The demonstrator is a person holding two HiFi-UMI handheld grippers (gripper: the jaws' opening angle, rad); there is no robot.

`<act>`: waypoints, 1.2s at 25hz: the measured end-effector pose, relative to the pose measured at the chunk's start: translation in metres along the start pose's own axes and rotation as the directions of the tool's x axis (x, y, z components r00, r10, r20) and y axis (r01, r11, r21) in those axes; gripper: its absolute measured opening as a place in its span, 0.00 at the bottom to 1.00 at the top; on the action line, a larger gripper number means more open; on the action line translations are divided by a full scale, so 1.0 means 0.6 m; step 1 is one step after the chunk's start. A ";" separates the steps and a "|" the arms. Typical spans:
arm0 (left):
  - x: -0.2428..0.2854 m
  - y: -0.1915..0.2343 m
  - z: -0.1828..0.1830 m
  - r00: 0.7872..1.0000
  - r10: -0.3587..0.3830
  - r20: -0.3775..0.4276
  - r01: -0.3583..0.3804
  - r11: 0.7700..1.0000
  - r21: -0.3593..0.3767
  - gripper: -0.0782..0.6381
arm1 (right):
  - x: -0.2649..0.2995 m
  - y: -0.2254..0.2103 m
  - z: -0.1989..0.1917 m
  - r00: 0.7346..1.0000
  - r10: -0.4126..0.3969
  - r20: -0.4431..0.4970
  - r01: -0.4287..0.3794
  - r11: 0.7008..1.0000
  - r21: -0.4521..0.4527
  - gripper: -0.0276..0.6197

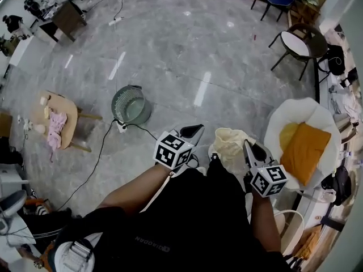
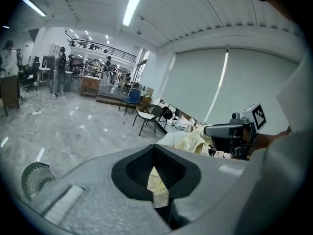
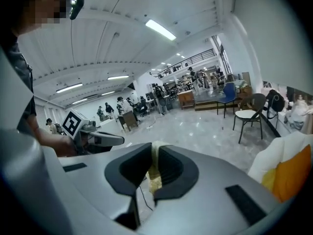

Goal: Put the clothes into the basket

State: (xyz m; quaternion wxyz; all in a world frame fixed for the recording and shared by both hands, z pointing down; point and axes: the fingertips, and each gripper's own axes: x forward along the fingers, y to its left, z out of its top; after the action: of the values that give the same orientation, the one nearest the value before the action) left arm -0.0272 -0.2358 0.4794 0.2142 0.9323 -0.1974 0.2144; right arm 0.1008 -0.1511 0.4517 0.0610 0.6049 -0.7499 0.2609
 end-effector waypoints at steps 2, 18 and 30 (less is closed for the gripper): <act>-0.003 0.032 0.012 0.999 0.044 0.017 -0.044 0.999 -0.028 0.11 | 0.032 -0.003 0.011 0.999 0.039 -0.019 -0.039 0.999 -0.007 0.10; 0.122 0.203 0.121 0.947 0.309 0.093 -0.282 0.932 -0.229 0.11 | 0.266 -0.145 0.083 0.935 0.289 -0.207 -0.312 0.946 -0.087 0.10; -0.051 0.256 0.061 0.794 0.608 -0.002 -0.569 0.742 -0.355 0.11 | 0.398 -0.058 0.087 0.802 0.519 -0.297 -0.563 0.823 -0.082 0.10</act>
State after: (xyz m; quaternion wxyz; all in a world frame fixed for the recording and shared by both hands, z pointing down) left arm -0.1118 -0.3728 0.4831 0.2801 0.7816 -0.5275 0.1802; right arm 0.0826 -0.3891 0.5156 0.1323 0.3180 -0.8957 0.2814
